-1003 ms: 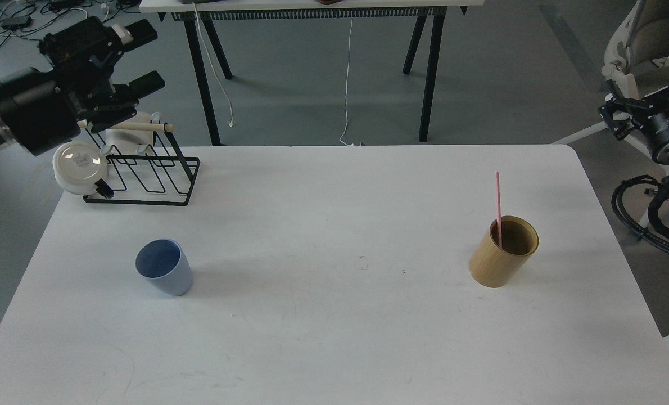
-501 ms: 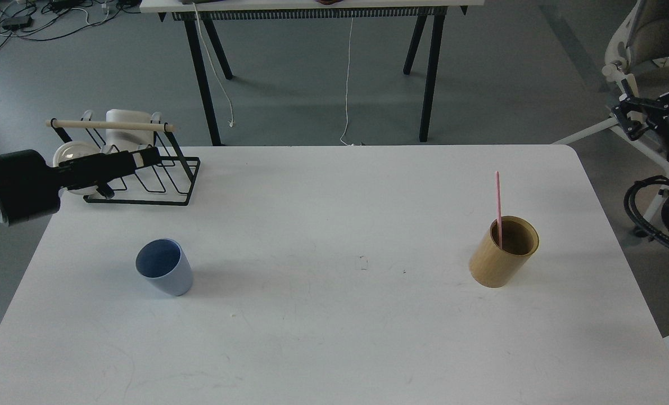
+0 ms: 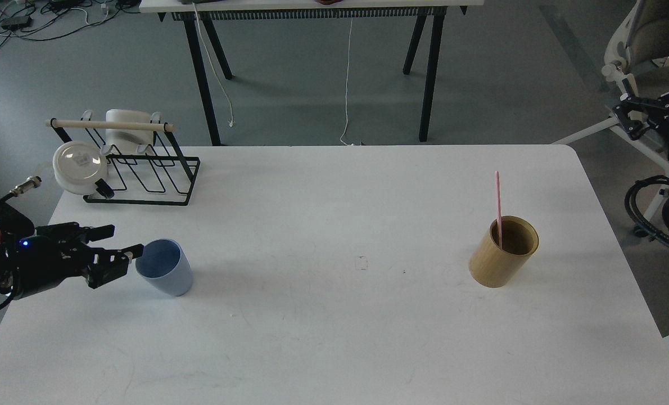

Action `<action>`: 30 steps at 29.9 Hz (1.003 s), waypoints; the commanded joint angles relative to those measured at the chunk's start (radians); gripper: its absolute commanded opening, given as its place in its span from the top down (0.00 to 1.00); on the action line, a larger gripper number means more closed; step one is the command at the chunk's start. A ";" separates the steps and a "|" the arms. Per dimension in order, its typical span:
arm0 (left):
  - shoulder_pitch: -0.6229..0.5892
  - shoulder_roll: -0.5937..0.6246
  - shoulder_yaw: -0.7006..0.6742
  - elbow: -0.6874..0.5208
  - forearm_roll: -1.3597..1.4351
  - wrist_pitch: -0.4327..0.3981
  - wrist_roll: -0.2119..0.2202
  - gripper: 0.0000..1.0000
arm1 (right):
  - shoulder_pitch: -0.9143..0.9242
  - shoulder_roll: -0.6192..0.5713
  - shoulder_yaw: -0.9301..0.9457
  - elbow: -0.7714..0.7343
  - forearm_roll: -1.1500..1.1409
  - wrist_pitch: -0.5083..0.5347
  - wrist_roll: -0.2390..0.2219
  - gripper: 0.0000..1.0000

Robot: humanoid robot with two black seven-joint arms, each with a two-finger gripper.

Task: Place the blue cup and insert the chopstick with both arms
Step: 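Reach the left hand to the blue cup and grasp it, then carry the blue cup with the left hand toward the table center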

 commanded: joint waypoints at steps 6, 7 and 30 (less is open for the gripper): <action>0.000 -0.096 0.013 0.087 0.003 -0.001 0.006 0.47 | 0.002 0.000 -0.002 0.003 0.000 0.000 0.000 0.01; -0.002 -0.103 0.013 0.087 0.006 -0.002 0.006 0.49 | 0.002 0.000 -0.002 0.003 0.000 0.000 0.000 0.01; -0.125 -0.153 0.008 0.076 0.144 -0.101 -0.029 1.00 | 0.005 0.000 0.001 0.003 0.000 0.000 0.000 0.01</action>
